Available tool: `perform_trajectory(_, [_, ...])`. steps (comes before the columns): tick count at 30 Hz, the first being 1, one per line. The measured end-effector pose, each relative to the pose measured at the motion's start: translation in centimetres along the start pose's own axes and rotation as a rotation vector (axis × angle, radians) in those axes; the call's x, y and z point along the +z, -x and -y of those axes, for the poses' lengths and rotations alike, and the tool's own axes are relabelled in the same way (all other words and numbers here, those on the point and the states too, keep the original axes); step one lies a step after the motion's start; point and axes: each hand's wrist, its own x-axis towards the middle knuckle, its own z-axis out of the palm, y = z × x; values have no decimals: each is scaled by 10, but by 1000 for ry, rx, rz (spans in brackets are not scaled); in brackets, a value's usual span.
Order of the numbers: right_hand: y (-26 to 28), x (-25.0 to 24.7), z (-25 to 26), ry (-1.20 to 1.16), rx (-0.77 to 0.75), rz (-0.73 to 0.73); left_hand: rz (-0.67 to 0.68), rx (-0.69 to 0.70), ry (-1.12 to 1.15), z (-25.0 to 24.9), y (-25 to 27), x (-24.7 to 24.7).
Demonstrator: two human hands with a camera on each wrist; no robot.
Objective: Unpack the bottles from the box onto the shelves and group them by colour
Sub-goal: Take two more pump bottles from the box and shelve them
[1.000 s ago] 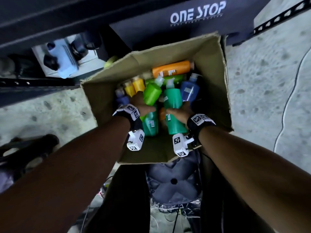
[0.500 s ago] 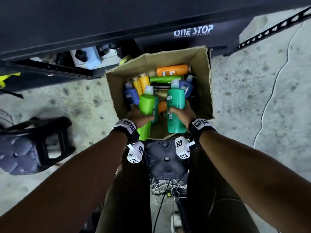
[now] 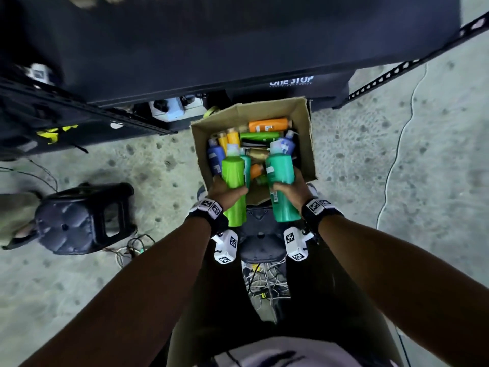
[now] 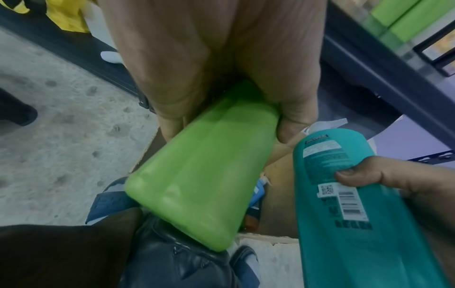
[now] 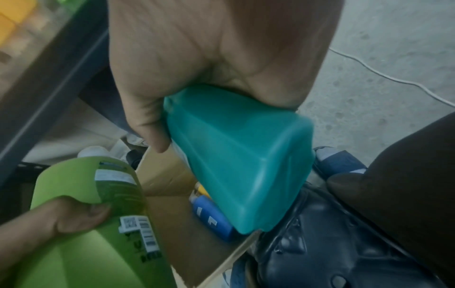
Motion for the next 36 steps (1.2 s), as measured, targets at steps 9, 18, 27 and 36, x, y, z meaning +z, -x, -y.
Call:
perform_trajectory(9, [84, 4, 45, -57, -101, 13, -16, 128, 83, -20, 90, -22])
perform_trajectory(18, [160, 1, 86, -262, -317, 7, -64, 199, 240, -42, 159, -52])
perform_trajectory(27, [170, -3, 149, -88, -573, -74, -117, 420, 287, -98, 187, -99])
perform_trajectory(36, [199, 5, 228, -63, -845, -205, -287, 619, 407, -158, 216, -149])
